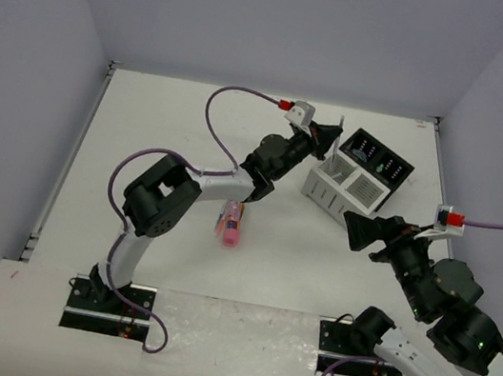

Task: Sort the stationery into containers
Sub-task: Place the pen in the storage box, then pick up the pen from the center of the board.

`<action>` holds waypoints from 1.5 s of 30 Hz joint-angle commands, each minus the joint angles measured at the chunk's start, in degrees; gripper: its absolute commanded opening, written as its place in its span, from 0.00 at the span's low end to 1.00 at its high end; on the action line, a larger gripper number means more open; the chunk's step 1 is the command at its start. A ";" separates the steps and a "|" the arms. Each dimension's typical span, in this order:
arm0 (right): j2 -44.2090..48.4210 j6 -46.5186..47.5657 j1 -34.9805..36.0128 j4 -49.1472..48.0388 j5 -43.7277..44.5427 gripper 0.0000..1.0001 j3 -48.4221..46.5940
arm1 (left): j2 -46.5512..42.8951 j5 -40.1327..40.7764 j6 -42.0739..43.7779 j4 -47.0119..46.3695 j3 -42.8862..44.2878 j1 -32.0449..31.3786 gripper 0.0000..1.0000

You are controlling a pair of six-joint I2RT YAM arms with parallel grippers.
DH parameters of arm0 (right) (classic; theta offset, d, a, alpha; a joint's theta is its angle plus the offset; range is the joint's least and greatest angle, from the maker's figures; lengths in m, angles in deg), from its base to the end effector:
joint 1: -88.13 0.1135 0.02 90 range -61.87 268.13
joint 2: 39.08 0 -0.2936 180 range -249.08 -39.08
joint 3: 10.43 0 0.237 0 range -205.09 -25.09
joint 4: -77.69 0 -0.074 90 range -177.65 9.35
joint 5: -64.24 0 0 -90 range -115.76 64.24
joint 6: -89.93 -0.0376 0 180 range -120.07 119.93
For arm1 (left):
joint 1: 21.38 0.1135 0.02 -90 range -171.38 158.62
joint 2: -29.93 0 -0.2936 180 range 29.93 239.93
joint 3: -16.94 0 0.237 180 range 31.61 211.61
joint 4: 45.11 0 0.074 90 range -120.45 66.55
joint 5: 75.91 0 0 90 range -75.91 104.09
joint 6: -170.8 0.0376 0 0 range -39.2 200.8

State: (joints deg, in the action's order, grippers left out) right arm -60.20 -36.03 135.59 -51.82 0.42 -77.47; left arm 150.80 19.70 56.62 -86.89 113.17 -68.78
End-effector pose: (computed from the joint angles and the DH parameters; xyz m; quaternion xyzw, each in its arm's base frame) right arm 0.0247 0.0023 0.3810 0.0812 0.7274 0.3154 0.6040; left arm 0.3361 -0.3601 0.2995 0.0808 0.5889 -0.4464 0.6689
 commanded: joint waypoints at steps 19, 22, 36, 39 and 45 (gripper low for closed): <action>-1.17 1.21 0.09 0.47 -3.74 0.99 0.29 | -1.18 4.75 2.42 0.10 -1.74 -4.22 0.99; -1.37 1.77 0.03 0.64 -3.36 0.99 -0.18 | -8.17 12.10 5.97 6.76 -3.55 -7.17 1.00; -6.09 3.18 0.09 1.44 -3.23 0.99 -1.39 | -35.53 34.39 -22.42 90.54 -12.46 1.79 0.92; -8.11 3.00 0.01 0.90 -4.12 0.99 -1.31 | -37.41 23.29 -18.05 83.77 -23.07 7.16 0.59; -10.69 2.83 0.09 0.17 -6.32 0.99 -0.24 | -34.31 17.93 -12.36 77.13 -29.95 7.36 0.46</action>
State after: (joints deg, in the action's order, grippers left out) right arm -69.38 -33.50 135.59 -50.80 -4.03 -77.36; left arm 115.62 44.15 39.85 -5.09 84.12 -61.03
